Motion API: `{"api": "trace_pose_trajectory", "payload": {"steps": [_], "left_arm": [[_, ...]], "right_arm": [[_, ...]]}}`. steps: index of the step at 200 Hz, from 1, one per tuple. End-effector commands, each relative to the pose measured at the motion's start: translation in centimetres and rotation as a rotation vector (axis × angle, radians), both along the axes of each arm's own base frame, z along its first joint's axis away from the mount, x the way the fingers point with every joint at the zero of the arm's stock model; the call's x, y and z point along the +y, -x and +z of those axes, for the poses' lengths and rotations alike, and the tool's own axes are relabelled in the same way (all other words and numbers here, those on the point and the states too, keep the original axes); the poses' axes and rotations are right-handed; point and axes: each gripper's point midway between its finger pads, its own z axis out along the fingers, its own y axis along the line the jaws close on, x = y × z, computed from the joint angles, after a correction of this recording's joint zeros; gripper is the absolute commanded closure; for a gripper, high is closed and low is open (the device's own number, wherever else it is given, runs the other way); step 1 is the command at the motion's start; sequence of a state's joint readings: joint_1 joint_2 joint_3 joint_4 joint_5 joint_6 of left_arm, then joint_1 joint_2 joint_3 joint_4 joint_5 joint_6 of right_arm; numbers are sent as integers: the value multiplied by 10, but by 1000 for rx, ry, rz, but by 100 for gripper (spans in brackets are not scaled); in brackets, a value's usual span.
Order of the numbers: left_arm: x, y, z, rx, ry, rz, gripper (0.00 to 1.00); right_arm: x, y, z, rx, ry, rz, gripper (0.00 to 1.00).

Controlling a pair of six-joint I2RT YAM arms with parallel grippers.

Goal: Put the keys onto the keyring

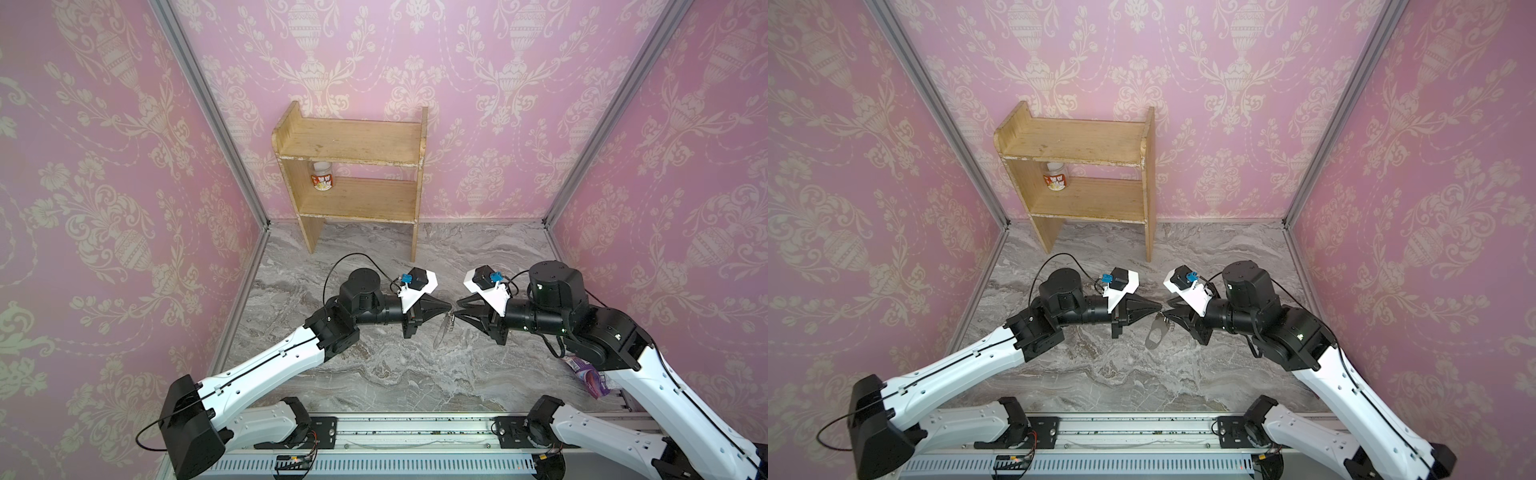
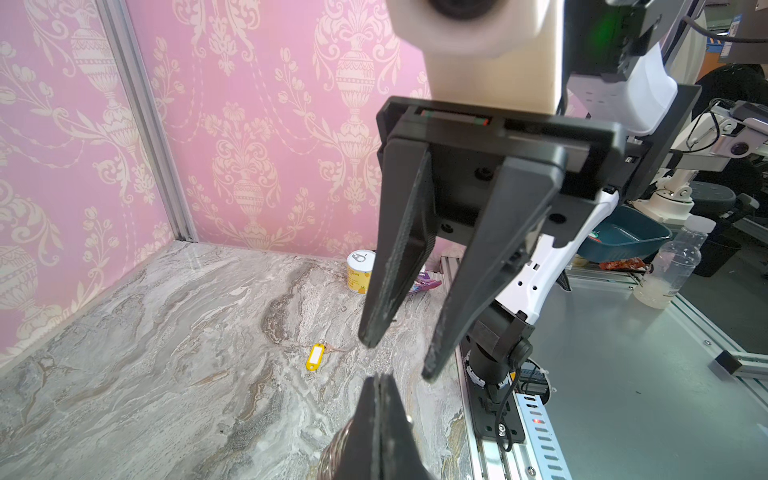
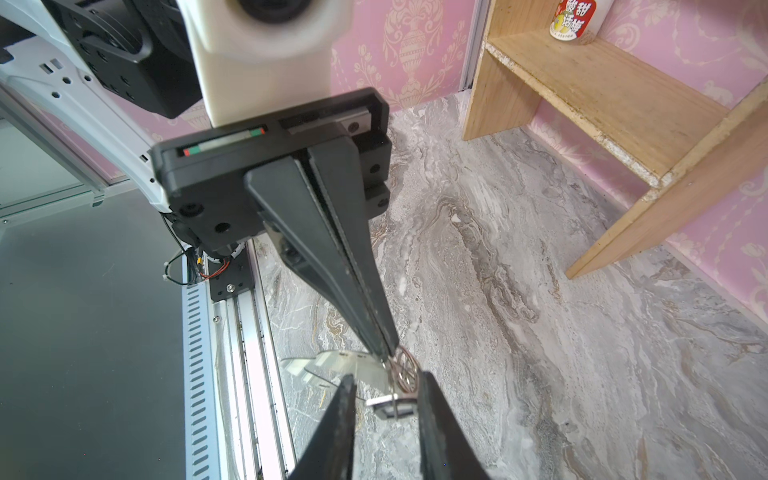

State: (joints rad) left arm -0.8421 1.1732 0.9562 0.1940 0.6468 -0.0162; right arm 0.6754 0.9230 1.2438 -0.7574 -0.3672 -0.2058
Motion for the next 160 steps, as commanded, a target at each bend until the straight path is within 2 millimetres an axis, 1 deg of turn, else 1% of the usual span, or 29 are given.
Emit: {"api": "trace_pose_trajectory", "payload": {"steps": [1, 14, 55, 76, 94, 129, 160], "left_arm": [[4, 3, 27, -44, 68, 11, 100], [4, 3, 29, -43, 75, 11, 100], [4, 3, 34, -47, 92, 16, 100], [4, 3, 37, -51, 103, 17, 100], [4, 2, 38, -49, 106, 16, 100], [4, 4, 44, -54, 122, 11, 100], [4, 4, 48, -55, 129, 7, 100]], "right_arm": [[-1, 0, -2, 15, -11, -8, 73], [-1, -1, -5, 16, -6, -11, 74], [-3, 1, -3, 6, -6, -10, 78], [-3, 0, -4, 6, -2, -11, 82], [-4, 0, -2, -2, -10, -16, 88], [-3, -2, -3, -3, -2, -17, 89], [-2, -3, -3, -5, -6, -15, 92]]}}
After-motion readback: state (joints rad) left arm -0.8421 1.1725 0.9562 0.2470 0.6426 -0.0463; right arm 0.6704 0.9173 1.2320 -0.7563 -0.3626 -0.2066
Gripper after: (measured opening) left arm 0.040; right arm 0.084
